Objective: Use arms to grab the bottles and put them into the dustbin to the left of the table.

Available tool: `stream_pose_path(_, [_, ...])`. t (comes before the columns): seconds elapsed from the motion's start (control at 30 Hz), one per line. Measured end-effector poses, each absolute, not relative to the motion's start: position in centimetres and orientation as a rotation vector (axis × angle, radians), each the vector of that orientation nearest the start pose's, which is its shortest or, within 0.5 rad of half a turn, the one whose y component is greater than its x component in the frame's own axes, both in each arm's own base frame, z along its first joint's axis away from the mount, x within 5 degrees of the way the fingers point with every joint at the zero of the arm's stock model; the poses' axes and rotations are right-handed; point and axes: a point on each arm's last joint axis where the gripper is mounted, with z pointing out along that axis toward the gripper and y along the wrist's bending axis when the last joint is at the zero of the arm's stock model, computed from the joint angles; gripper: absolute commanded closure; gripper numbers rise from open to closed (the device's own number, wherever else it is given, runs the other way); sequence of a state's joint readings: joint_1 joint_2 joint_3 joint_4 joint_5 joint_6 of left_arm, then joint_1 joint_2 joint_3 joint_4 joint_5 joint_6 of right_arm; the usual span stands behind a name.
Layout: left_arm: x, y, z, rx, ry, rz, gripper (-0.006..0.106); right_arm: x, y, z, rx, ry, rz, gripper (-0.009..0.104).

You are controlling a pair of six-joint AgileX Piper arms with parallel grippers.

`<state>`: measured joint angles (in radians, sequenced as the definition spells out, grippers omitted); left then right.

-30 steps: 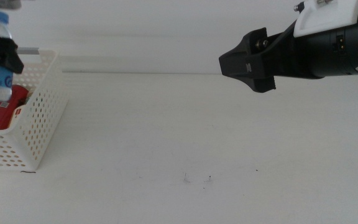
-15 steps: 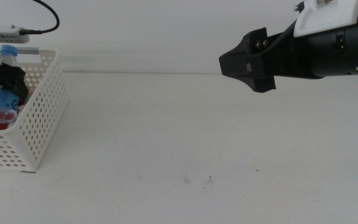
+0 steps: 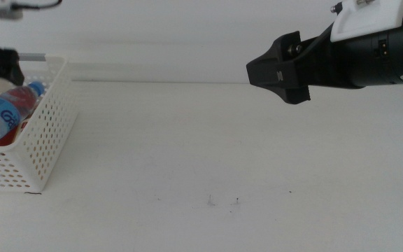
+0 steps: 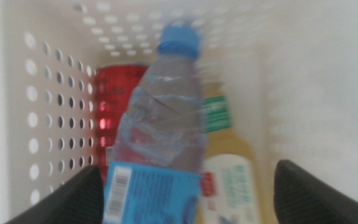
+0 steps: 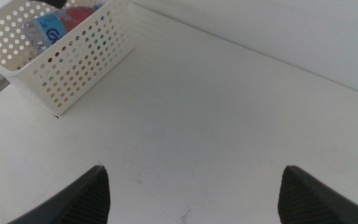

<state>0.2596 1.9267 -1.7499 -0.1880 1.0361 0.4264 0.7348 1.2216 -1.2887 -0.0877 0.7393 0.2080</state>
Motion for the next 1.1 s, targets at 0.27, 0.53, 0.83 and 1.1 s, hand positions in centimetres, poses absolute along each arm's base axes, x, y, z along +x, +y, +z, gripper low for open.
stream_pose_path(0.27, [33.8, 2.0, 37.1, 0.223, 2.400, -0.007, 0.007, 19.6, 17.0, 41.2, -0.604, 2.101, 0.442, 0.009])
stream_pose_path(0.53, [23.2, -2.7, 42.6, 0.317, 2.102, -0.112, 0.007, 19.6, 17.0, 41.2, -0.604, 2.101, 0.442, 0.009])
stream_pose_path(0.83, [15.8, -3.2, 43.0, 0.266, 2.020, -0.191, 0.007, 19.6, 17.0, 41.2, -0.604, 2.101, 0.442, 0.009])
stream_pose_path(1.1, [11.1, -2.5, 40.7, 0.208, 1.905, -0.172, 0.007, 19.6, 17.0, 41.2, -0.604, 2.101, 0.442, 0.009])
